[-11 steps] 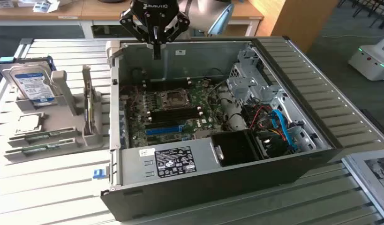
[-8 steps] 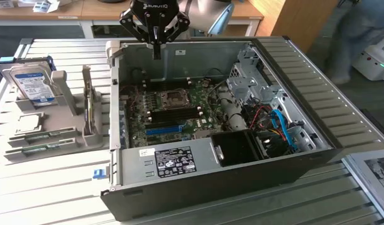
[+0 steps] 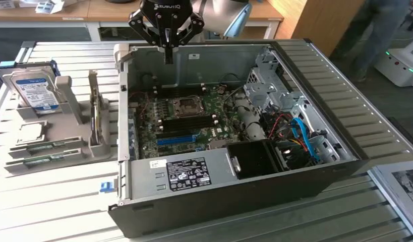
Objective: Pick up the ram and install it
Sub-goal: 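Reach for the ram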
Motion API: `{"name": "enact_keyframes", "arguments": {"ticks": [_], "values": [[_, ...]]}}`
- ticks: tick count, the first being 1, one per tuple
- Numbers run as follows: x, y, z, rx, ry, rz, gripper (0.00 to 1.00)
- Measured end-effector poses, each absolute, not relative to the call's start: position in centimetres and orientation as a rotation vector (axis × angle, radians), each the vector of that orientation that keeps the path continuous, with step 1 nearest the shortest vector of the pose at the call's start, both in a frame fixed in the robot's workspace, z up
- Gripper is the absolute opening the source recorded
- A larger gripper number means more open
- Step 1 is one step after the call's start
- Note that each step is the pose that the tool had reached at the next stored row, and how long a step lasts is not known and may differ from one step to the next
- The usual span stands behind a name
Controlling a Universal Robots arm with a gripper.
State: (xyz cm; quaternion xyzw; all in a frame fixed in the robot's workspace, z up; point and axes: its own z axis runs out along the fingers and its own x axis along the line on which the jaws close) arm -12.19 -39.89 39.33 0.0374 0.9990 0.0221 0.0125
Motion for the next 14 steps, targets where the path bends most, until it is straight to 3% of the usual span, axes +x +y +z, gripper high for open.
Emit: {"name": "enact_keyframes", "arguments": {"ticks": [14], "values": [[-15.0,-39.9,39.3,0.117,3.114,0.069,0.10]]}}
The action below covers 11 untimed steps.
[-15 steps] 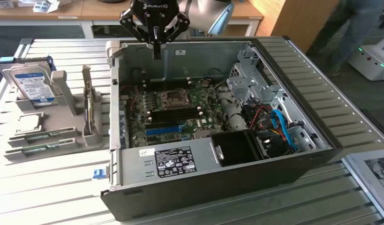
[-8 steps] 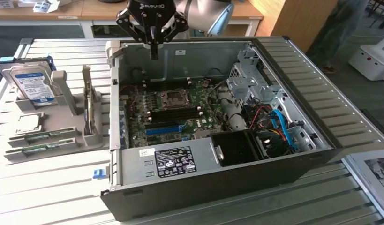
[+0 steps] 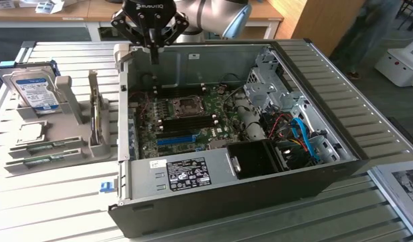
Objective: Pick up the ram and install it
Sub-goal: 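Reach for the ram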
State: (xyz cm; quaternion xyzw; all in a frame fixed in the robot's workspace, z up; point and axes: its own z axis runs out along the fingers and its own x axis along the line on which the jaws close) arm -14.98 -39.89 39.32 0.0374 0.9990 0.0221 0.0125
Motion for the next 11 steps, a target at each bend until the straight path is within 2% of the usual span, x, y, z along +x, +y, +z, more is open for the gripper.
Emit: {"name": "enact_keyframes", "arguments": {"ticks": [11], "values": [[-18.0,-39.9,39.3,0.117,3.114,0.069,0.10]]}}
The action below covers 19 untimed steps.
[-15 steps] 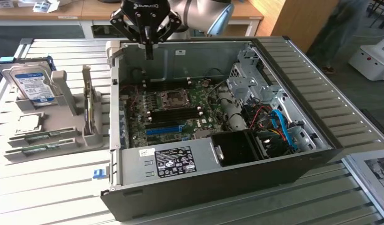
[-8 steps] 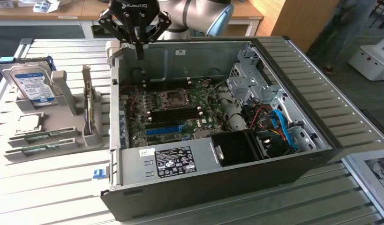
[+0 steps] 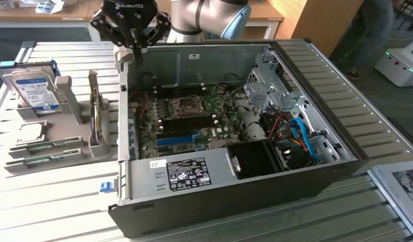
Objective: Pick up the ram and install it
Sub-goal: 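Reach for the ram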
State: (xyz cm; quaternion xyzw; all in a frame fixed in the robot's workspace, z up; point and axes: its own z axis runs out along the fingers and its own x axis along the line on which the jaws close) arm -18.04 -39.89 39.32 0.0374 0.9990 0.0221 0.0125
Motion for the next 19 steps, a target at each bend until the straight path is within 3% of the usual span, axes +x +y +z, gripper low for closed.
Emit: {"name": "enact_keyframes", "arguments": {"ticks": [19], "values": [[-24.8,-39.9,39.3,0.116,3.114,0.069,0.10]]}}
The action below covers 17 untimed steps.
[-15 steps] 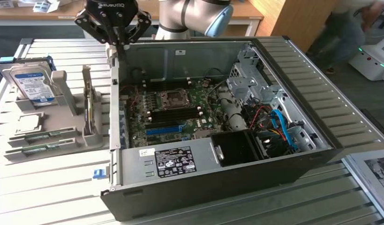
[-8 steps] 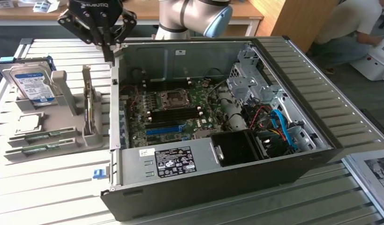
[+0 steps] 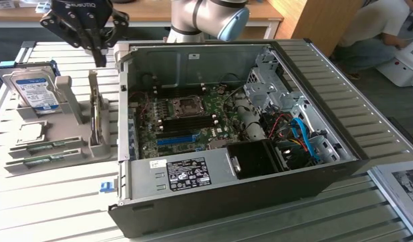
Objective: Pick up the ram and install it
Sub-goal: 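Reach for the ram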
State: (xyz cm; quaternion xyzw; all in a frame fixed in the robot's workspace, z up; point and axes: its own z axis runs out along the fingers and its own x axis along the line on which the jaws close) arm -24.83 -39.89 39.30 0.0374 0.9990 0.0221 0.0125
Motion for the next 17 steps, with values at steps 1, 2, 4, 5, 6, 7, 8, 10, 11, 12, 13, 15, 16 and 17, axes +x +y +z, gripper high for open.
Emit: {"name": "enact_keyframes", "arguments": {"ticks": [1,2,4,5,6,7,8,10,11,12,13,15,16,17], "values": [[-25.2,-39.9,39.3,0.116,3.114,0.069,0.10],[-25.5,-39.9,39.3,0.117,3.114,0.069,0.10],[-26.1,-39.9,39.3,0.117,3.114,0.069,0.10],[-26.5,-39.9,39.3,0.117,3.114,0.069,0.10],[-26.8,-39.9,39.3,0.117,3.114,0.069,0.10],[-27.2,-39.9,39.3,0.116,3.114,0.069,0.10],[-27.5,-39.9,39.3,0.117,3.114,0.069,0.10],[-28.2,-39.9,39.3,0.117,3.114,0.069,0.10],[-28.5,-39.9,39.3,0.117,3.114,0.069,0.10],[-28.8,-39.9,39.3,0.117,3.114,0.069,0.10],[-29.1,-39.9,39.3,0.116,3.114,0.069,0.10],[-29.8,-39.9,39.3,0.116,3.114,0.069,0.10],[-30.1,-39.9,39.3,0.117,3.114,0.069,0.10],[-30.4,-39.9,39.3,0.117,3.114,0.069,0.10]]}}
